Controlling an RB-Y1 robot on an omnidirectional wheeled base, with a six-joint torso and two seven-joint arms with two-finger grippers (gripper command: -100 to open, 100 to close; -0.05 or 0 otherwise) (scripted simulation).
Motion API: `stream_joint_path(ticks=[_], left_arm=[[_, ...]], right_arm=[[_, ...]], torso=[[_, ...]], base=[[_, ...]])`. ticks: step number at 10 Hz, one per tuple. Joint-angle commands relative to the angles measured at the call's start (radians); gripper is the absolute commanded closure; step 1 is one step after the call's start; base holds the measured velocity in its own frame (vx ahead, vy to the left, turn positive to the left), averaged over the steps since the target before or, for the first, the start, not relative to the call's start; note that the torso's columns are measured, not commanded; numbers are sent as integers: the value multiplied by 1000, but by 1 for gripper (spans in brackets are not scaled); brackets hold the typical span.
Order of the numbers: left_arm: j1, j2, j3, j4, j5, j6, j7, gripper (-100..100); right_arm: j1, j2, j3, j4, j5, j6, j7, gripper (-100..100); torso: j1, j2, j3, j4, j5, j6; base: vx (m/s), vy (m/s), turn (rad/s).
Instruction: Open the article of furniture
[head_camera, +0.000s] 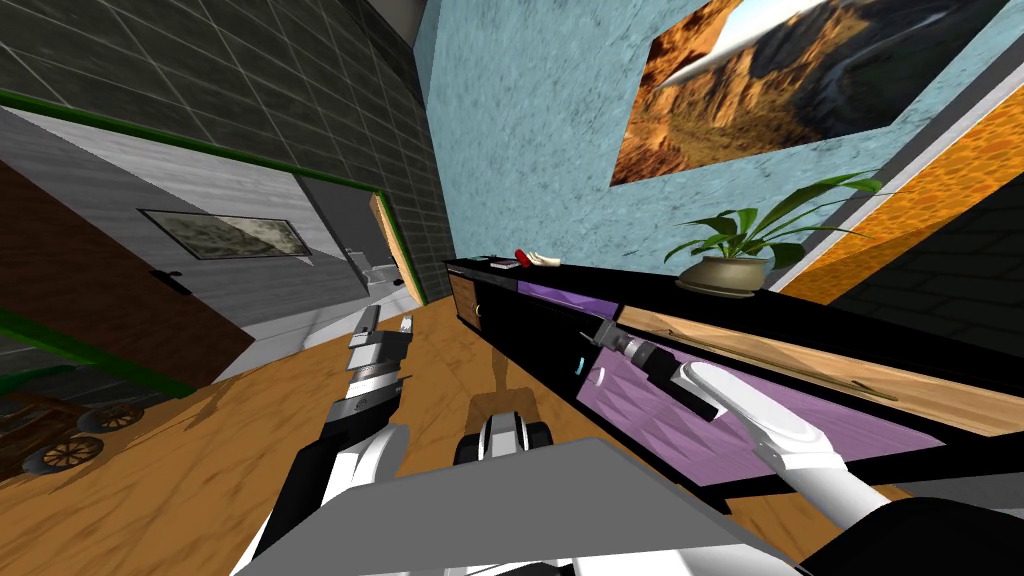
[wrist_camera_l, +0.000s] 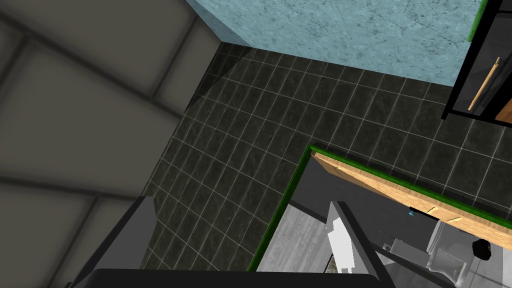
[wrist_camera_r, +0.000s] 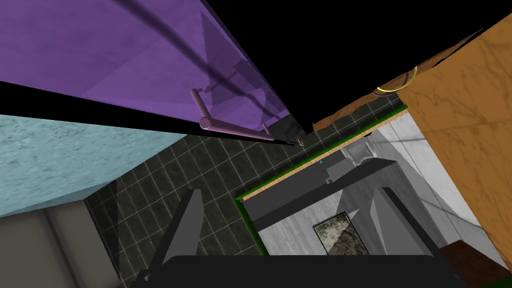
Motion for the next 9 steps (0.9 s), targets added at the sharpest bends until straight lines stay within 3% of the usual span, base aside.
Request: stream_joint_path(ticks=[1,7,9], left_arm=[[0,0,0,0,0,0,0,0],[0,0,0,0,0,0,0,0],[0,0,0,0,0,0,0,0]], right_arm=[[-7,-72,-22,41,71,10,57,-100],[-10,-201,-62,94,189,23,153,-100],[-10,-200,-66,98,188,17,159,-100]], torso=[[0,-1,0,0,0,0],[1,0,0,0,0,0],[1,0,0,0,0,0]], base=[[59,60,3],[58,56,1],[22,28,-1]])
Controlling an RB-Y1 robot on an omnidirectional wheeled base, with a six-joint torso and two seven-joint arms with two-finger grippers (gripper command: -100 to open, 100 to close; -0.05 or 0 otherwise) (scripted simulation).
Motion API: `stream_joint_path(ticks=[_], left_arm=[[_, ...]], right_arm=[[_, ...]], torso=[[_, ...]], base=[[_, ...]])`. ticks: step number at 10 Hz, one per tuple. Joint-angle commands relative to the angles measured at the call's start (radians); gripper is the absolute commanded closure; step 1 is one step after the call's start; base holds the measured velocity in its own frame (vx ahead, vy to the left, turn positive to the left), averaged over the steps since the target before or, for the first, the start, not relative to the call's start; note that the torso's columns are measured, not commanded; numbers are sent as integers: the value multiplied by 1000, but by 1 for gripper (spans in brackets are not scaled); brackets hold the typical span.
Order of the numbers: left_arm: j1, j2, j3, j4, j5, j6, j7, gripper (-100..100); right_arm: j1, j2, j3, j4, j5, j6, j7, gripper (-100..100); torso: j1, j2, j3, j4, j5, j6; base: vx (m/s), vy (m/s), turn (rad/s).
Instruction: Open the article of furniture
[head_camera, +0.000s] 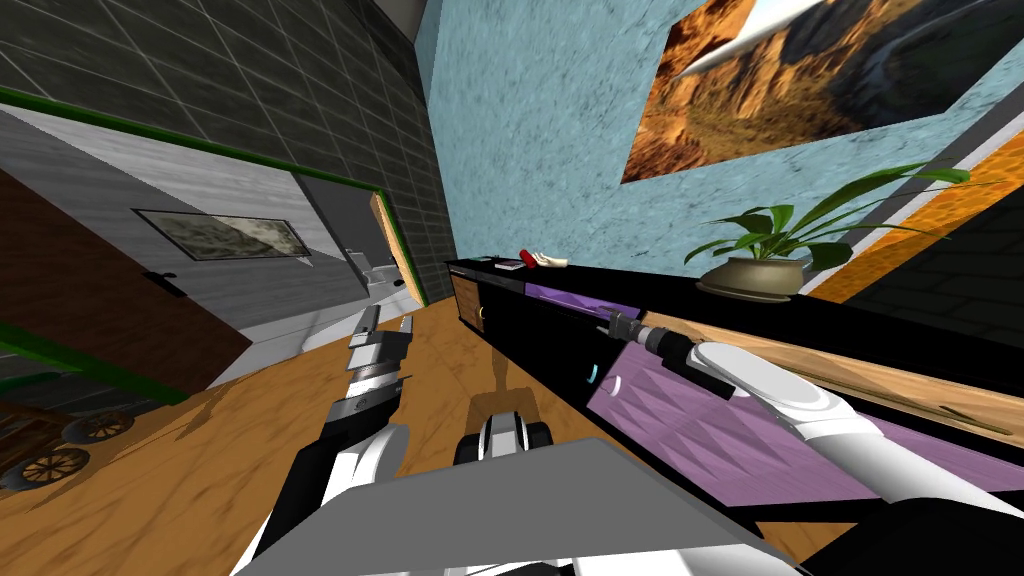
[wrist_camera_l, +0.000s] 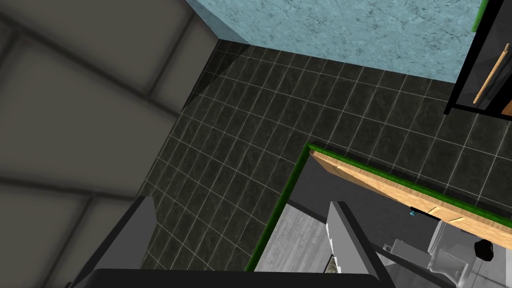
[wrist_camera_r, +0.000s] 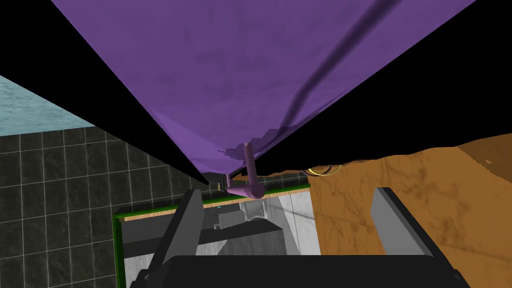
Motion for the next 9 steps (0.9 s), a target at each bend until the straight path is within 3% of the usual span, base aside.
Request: stream_joint_path(ticks=[1,2,7,8,9], left_arm=[[0,0,0,0,0,0,0,0],[0,0,0,0,0,0,0,0],[0,0,0,0,0,0,0,0],[0,0,0,0,0,0,0,0],[0,0,0,0,0,0,0,0]], right_arm=[[0,-2,0,0,2,1,1,-100],[0,-2,0,0,1,1,1,100],[8,-11,-7,-20,0,-5,-8,100],[8,-29,-16,-12,-3,-11,-19,-100],[8,-34,-18,-10,-4,-13,-21,-100]], torso=[[-1,0,0,0,-1,0],[-1,0,0,0,-1,0],[3,-1,-1,0,1,0],[-3,-5,-3,-1,-1,0],[-10,-10,-6,-3,-3,0]], base=[[0,0,0],[0,0,0],[-110,122,-44],[65,-44,5],[112,-117,12]])
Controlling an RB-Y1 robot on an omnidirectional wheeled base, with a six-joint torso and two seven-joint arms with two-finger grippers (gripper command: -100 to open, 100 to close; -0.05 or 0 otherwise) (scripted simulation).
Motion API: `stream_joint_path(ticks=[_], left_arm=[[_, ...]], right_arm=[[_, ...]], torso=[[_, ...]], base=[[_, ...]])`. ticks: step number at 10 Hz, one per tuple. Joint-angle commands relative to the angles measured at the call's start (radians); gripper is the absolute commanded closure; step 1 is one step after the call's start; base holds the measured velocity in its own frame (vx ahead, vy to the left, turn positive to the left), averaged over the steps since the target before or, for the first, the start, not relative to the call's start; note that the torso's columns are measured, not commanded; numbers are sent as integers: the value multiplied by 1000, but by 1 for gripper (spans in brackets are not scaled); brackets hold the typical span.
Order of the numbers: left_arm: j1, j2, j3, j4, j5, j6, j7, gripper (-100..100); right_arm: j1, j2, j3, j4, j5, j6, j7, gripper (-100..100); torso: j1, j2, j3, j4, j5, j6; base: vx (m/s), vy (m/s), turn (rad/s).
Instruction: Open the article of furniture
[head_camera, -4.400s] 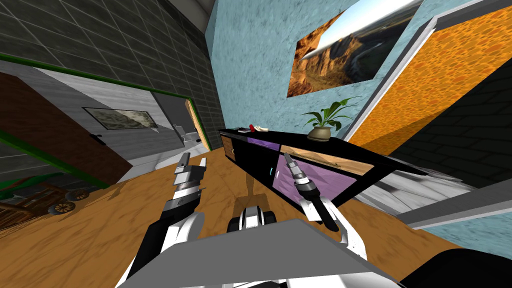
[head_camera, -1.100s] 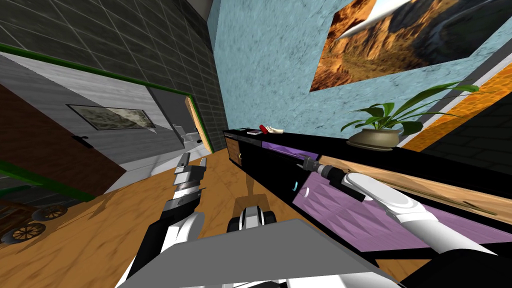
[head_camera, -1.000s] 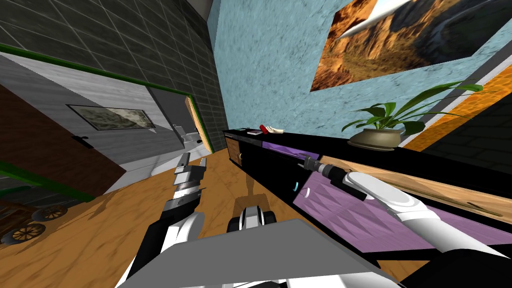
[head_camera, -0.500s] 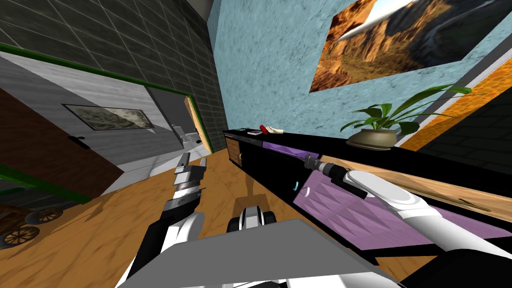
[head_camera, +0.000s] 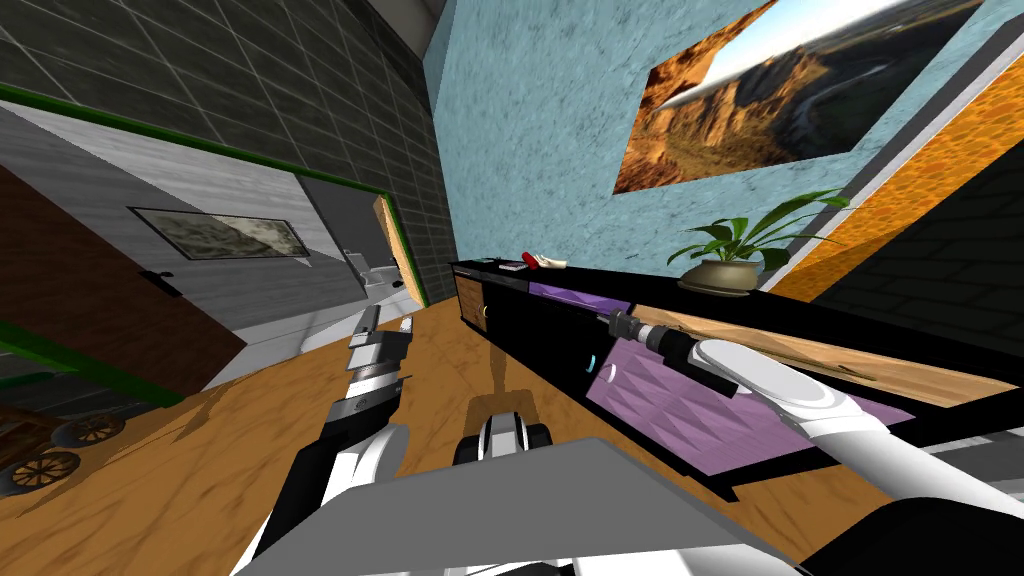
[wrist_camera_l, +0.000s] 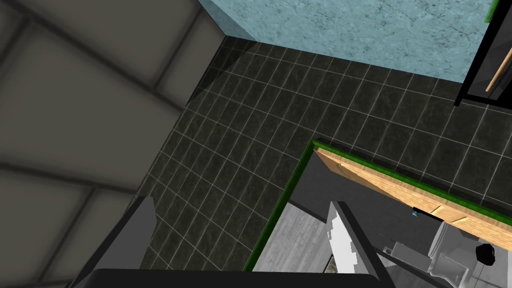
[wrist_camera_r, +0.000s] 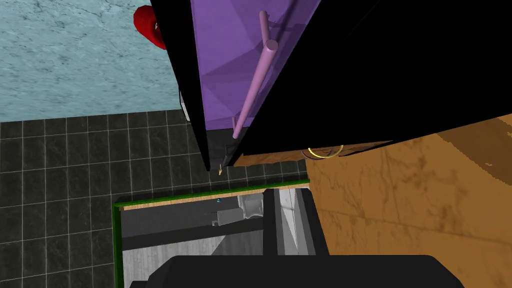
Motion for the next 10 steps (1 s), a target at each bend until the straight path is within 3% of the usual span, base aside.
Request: stream_joint_path(ticks=[1,5,6,10], left_arm=[[0,0,0,0,0,0,0,0],[0,0,0,0,0,0,0,0],[0,0,0,0,0,0,0,0],[-1,0,0,0,0,0,0,0]], right_arm=[[-1,-23,-12,9,-3,-7,-15,-100],[0,-38,-20,14,-6,-11,-24,-100],[0,-38,-20,14,-6,-11,-23,100],[6,-37,-21,-4,-8,-19,-28,100]], torso=[[0,1,0,0,-1,0],[15,14,8,4,4,1],[15,16,10,5,5,1],[12,15,9,4,3,2]], base=[[102,-111,15],[92,-73,7],[10,-5,2],[-130,122,-41]])
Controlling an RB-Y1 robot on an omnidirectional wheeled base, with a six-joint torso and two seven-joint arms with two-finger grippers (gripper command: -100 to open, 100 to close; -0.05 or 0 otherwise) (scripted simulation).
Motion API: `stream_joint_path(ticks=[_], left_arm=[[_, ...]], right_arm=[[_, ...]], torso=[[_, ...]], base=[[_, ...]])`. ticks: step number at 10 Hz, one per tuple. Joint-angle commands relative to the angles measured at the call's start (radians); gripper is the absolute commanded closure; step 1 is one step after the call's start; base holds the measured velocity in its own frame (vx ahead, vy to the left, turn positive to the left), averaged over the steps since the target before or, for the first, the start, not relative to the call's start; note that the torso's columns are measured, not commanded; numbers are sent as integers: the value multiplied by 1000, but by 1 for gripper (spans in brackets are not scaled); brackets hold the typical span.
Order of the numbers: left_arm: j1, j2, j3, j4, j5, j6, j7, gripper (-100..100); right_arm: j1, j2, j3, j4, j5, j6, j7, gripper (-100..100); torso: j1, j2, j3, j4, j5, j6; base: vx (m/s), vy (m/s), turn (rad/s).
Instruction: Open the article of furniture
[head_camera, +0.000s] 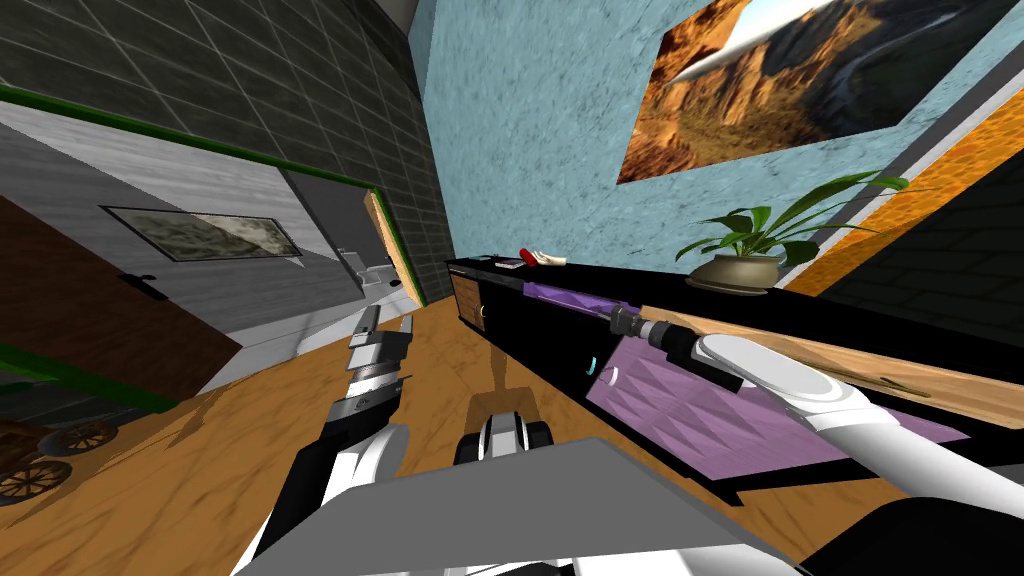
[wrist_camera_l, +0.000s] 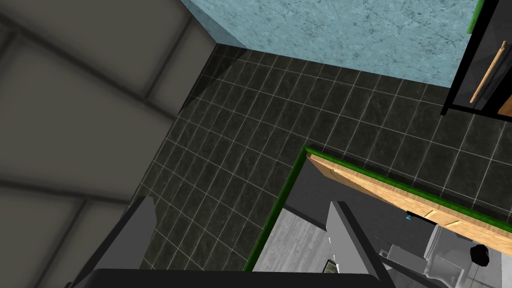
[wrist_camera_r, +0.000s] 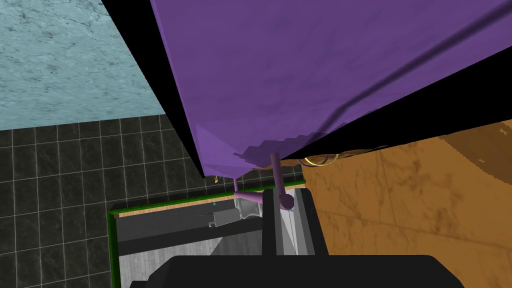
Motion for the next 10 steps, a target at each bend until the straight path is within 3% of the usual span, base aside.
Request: stream_joint_path(ticks=[1,2,6,7,8,10], left_arm=[[0,0,0,0,0,0,0,0],[0,0,0,0,0,0,0,0],[0,0,0,0,0,0,0,0],[0,0,0,0,0,0,0,0],[0,0,0,0,0,0,0,0],[0,0,0,0,0,0,0,0]], right_arm=[[2,2,2,-4,0,-3,0,100],[5,-36,-19,-3,-13,-23,-30,-100],[4,-115,-71,-2,-41,-55,-92,-100],[0,-104,-53,-2,-32,-41,-82,-100],[-1,-106,-55,-2,-33,-43,-86,0],[-1,-106,-54,-2,-33,-43,-86,0]], torso=[[-1,-2,-2,0,0,0],[-6,-7,-5,1,1,-1],[-2,-6,-4,-2,0,-2],[-2,-5,-3,-1,0,-2],[-3,-4,-2,-1,-1,-2],[-3,-4,-3,-1,-1,-2]], base=[[-66,82,-12],[-4,35,-93],[23,25,-69],[11,15,-18],[0,0,0],[0,0,0]])
